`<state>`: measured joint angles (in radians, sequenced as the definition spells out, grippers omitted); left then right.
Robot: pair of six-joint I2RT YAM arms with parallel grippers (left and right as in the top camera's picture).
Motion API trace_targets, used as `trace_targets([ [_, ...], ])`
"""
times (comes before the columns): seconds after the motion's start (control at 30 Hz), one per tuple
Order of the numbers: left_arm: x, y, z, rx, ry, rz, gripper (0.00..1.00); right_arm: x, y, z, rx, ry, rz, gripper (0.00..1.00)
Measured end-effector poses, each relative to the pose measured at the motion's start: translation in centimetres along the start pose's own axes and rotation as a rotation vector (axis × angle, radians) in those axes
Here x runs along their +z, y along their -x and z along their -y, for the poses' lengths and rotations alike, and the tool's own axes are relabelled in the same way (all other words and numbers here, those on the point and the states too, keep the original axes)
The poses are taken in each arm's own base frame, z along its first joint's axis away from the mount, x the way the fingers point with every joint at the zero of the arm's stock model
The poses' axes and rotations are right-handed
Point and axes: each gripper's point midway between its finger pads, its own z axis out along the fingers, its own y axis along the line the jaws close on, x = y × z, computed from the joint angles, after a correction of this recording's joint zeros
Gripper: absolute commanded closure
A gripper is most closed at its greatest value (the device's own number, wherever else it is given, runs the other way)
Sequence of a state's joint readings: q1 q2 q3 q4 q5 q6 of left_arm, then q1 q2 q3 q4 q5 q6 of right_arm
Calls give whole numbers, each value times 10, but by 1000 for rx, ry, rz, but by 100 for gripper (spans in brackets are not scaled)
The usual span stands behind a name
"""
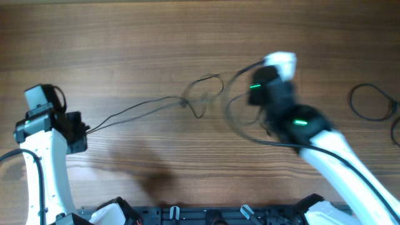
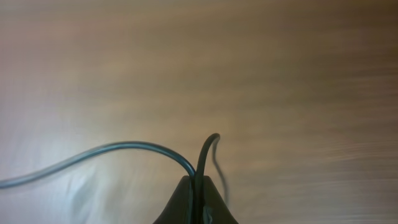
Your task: Untangle cables
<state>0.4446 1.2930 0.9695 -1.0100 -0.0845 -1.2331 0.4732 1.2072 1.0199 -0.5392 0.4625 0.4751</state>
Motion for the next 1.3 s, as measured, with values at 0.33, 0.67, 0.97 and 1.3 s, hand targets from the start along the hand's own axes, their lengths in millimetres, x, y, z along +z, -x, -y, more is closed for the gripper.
trace_targets([
  [0.33, 1, 41, -26, -131, 75, 86, 96, -50, 50, 139, 269, -223, 163, 96],
  [0.67, -1, -10, 23, 123, -126, -111, 96, -3, 40, 72, 64, 123, 18, 96],
  [0.97, -153, -155, 169, 1084, -1308, -319, 96, 21, 6, 58, -21, 195, -134, 96],
  [1.3, -188, -203, 116, 1314, -1395, -502, 96, 18, 3, 49, -30, 247, -148, 96],
])
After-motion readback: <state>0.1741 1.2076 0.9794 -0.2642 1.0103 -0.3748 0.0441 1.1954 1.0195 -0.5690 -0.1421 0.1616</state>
